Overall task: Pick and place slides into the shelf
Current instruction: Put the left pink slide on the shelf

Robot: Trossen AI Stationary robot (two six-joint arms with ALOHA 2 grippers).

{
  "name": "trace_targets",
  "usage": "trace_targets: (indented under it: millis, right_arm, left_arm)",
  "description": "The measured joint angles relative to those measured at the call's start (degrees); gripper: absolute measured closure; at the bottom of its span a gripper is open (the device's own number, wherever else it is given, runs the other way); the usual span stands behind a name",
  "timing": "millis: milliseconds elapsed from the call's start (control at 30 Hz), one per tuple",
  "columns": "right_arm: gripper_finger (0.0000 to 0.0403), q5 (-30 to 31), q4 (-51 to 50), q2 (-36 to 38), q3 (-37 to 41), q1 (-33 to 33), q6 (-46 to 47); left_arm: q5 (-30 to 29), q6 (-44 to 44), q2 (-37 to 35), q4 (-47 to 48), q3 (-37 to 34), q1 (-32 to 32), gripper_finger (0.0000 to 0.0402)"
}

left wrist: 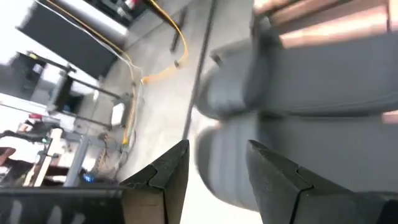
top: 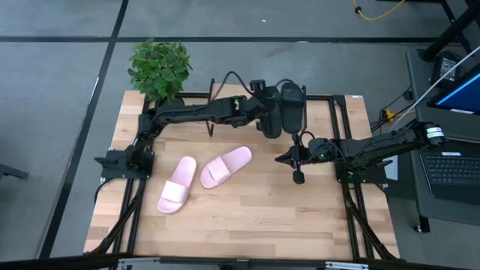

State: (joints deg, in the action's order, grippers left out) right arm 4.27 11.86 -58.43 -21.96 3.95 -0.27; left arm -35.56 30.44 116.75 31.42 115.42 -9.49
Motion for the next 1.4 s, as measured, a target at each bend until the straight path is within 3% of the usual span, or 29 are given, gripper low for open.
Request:
trace_targets:
  millis: [167, 400, 567, 633, 800, 1133, 1400]
  right_arm:
    - [0.0386, 0.02, -0.67, 0.00, 0.00, 0.13, -0.13]
    - [0.0386, -0.34, -1.01, 0.00, 0.00, 0.88, -0.25]
    - [0.0386, -0.52, -1.07, 0.00, 0.00, 2.44, -0.26]
    - [0.0386, -0.50, -1.09, 0.00, 0.00, 3.14, -0.26]
    - [0.0386, -0.50, -1.12, 0.00, 0.00, 4.94, -0.23]
    - [0.0386, -0.48, -1.24, -1.68, 0.00, 8.57, -0.06]
    - [0.0386, -0.48, 3.14, -2.94, 0.00, 8.70, -1.14]
  left_arm:
    - [2.96, -0.89, -6.01, -0.93, 0.02, 2.00, 0.0250]
    - [11.78, -8.09, -13.91, 7.71, 0.13, 3.85, 0.0250]
    - [9.56, -13.05, -14.47, 14.57, -0.23, 5.55, 0.0250]
    - [6.82, -13.42, -14.51, 13.05, -2.29, 6.51, 0.0250]
    - [-0.68, -15.66, -16.87, 6.53, -13.34, 8.67, 0.0250]
    - [-0.78, -21.11, -33.69, -17.91, -45.02, 12.36, 0.0250]
    - [-0.93, -26.25, -46.42, -30.66, -64.57, 16.13, 0.0250]
